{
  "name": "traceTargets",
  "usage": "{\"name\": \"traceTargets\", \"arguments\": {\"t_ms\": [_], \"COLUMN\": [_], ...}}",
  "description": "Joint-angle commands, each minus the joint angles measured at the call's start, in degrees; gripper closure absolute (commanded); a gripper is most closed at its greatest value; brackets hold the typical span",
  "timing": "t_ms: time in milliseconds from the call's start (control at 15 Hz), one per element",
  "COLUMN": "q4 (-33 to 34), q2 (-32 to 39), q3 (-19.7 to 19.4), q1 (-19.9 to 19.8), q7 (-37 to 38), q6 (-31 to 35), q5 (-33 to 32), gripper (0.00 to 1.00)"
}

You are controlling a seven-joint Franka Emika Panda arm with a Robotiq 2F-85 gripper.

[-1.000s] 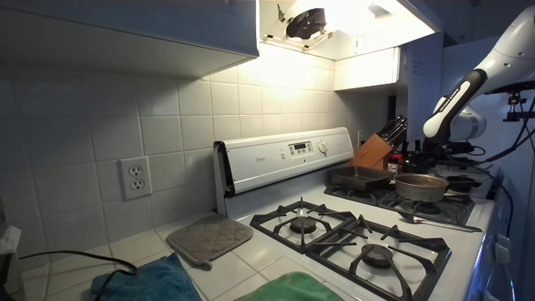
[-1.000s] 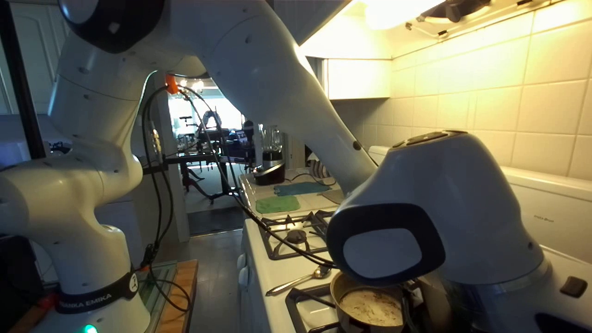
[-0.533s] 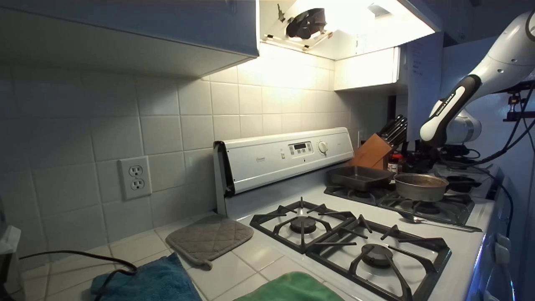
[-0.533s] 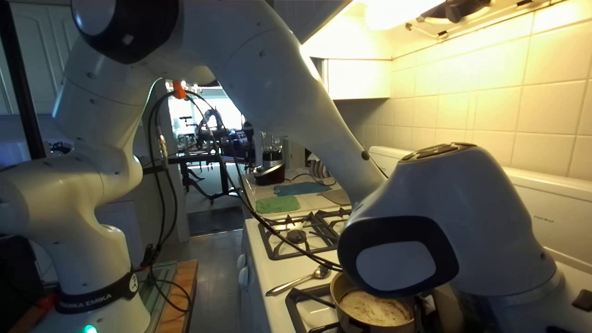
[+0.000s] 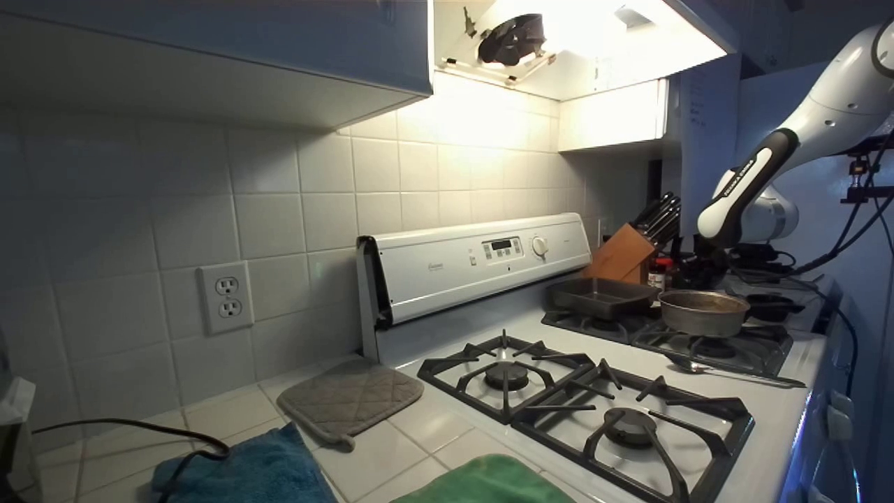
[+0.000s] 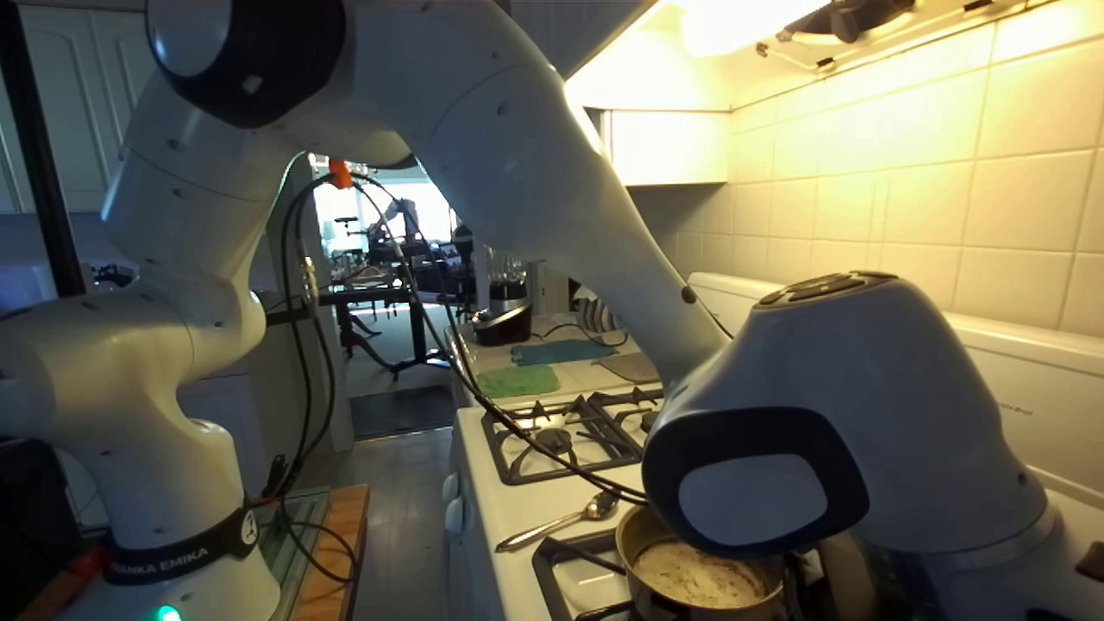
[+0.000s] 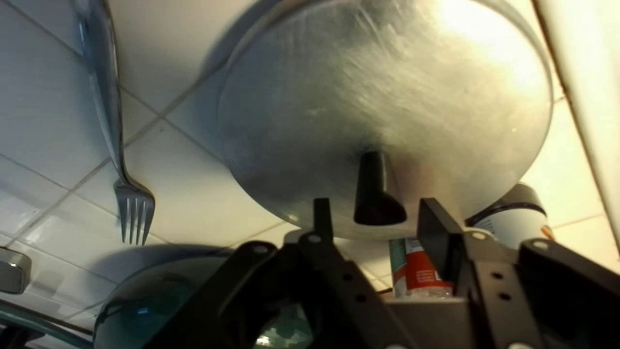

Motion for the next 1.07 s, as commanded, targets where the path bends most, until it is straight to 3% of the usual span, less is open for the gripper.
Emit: {"name": "traceTargets", "arguments": {"t_ms": [0,267,333,400,533,800,867,1000], "q4": [1.06,0.55,0.63,0.62,0.51,0.26,0.19,0.09], "q2": [1.17,0.80,0.88,0.87,0.84,0.76,0.75,0.73], "q3": [0.04,-0.10,-0.13,-0.16,-0.25,-0.41,-0.55,-0.69], "q1": [0.30,0.71,0.78,0.84,0.98,1.13,1.23,1.29], "q7": [1.02,1.11,1.13,1.17,1.21,1.39,1.52,1.65], "q6": [0.98,0.88,0.74,0.58,0.42,0.08,-0.10,-0.21], "q5": [0.59,0.48,0.45,0.46,0.42,0.42,0.40,0.38], "gripper": [0.23,0.01,0.28,0.36,0.43,0.72,0.32,0.31]}}
